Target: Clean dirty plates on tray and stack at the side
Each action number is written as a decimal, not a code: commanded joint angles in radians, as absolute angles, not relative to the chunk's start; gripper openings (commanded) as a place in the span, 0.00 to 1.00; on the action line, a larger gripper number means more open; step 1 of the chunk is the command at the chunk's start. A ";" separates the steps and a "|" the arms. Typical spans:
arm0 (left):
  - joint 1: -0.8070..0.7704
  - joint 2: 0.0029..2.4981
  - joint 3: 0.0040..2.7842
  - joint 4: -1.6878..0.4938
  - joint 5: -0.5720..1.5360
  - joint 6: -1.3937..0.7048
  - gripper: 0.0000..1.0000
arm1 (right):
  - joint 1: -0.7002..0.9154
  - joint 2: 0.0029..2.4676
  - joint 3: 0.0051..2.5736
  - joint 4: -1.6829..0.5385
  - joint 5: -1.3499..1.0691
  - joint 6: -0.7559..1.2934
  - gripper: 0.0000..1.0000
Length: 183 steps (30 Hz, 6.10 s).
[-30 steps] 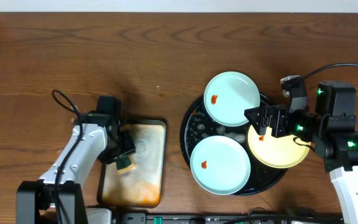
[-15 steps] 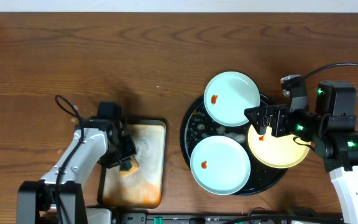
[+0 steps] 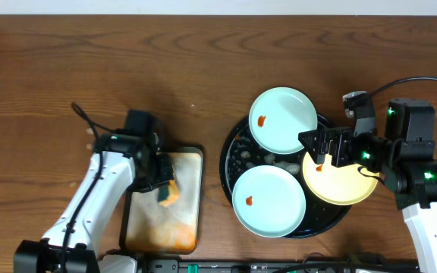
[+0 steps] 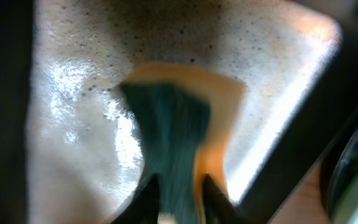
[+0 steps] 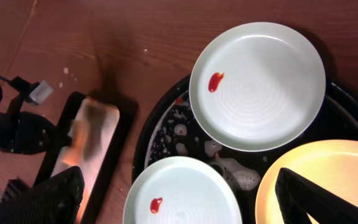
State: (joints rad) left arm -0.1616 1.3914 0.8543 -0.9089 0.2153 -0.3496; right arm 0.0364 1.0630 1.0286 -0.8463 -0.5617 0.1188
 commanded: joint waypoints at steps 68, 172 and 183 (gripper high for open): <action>-0.355 1.491 0.714 -0.793 0.050 -0.544 0.40 | 0.032 1.063 1.046 -0.848 -0.572 0.123 0.98; -0.519 1.579 1.417 -0.756 0.097 -0.344 0.07 | 0.030 1.654 1.045 -0.492 -0.198 0.107 0.42; -0.543 1.646 1.443 -0.674 0.097 -0.348 0.07 | 0.031 1.793 1.045 -0.405 -0.199 0.107 0.27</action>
State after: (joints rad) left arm -0.5415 1.6493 1.4086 -0.6872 0.0986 -0.3614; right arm 0.0364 1.7802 1.0317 -0.4175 -0.2047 0.1169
